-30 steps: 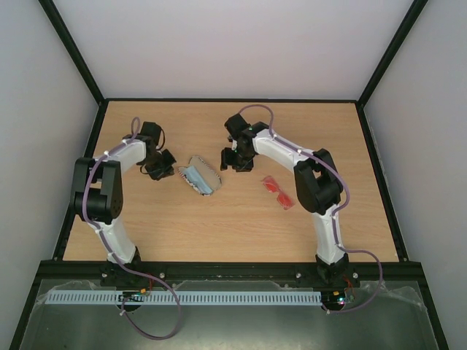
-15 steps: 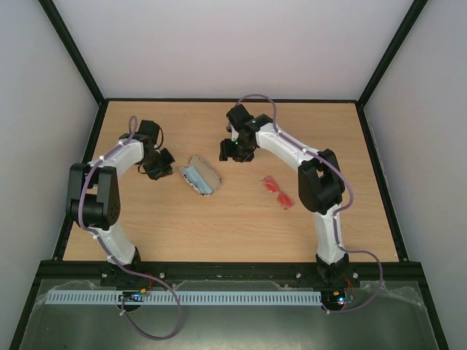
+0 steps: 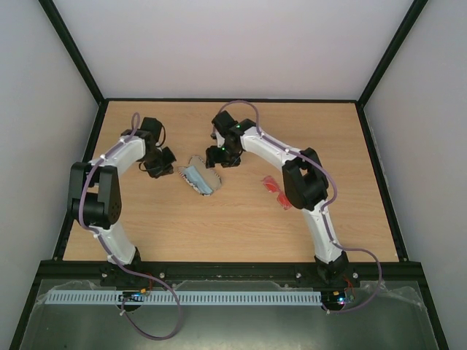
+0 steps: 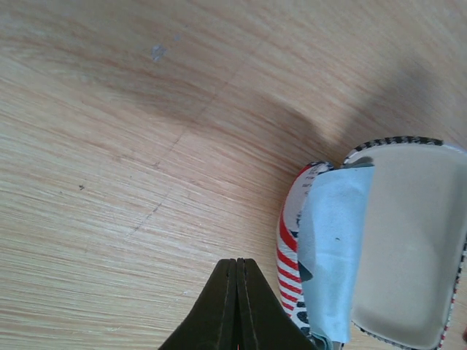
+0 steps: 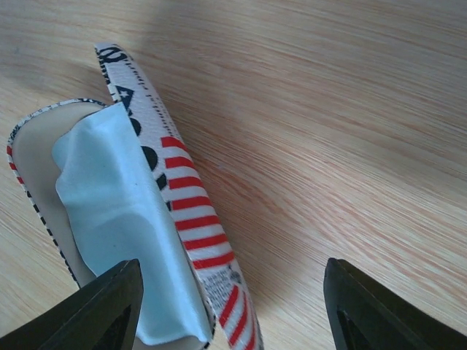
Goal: Organize the sunglasses
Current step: Adjust the sunglasses case at the center of the board.
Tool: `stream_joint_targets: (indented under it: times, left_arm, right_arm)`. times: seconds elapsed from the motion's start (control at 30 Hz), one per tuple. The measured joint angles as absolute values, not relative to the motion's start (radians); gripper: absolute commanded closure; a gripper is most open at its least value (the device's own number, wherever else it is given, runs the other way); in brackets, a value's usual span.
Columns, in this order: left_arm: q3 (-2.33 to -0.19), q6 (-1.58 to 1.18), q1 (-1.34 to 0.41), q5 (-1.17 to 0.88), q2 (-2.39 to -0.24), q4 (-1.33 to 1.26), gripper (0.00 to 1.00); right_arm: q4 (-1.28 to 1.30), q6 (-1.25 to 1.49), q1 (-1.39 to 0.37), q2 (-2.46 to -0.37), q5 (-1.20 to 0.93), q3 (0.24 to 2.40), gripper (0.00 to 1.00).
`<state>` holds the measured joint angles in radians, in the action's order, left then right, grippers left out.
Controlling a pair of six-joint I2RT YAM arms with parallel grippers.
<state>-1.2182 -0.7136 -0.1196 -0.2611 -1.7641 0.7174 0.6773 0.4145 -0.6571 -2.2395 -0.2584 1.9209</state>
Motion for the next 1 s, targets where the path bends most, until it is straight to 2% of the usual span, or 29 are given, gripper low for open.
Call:
stream_joint_targets:
  times: [0.13,0.53,1.0]
  left_arm:
    - [-1.258,-0.694,-0.12,-0.253,-1.771,0.74,0.98]
    - [-1.291,-0.657,-0.126,-0.249,-1.802,0.773,0.98]
    - [-1.291,-0.657,-0.162,-0.249,-1.803,0.777,0.98]
  right_arm:
    - [0.677,0.408,-0.671,-2.282,-0.269,1.961,0.32]
    - [0.687,0.392,-0.711,-2.297,-0.222,1.992,0.45]
    - [0.675,0.406,-0.727,-2.289,-0.127,1.862,0.83]
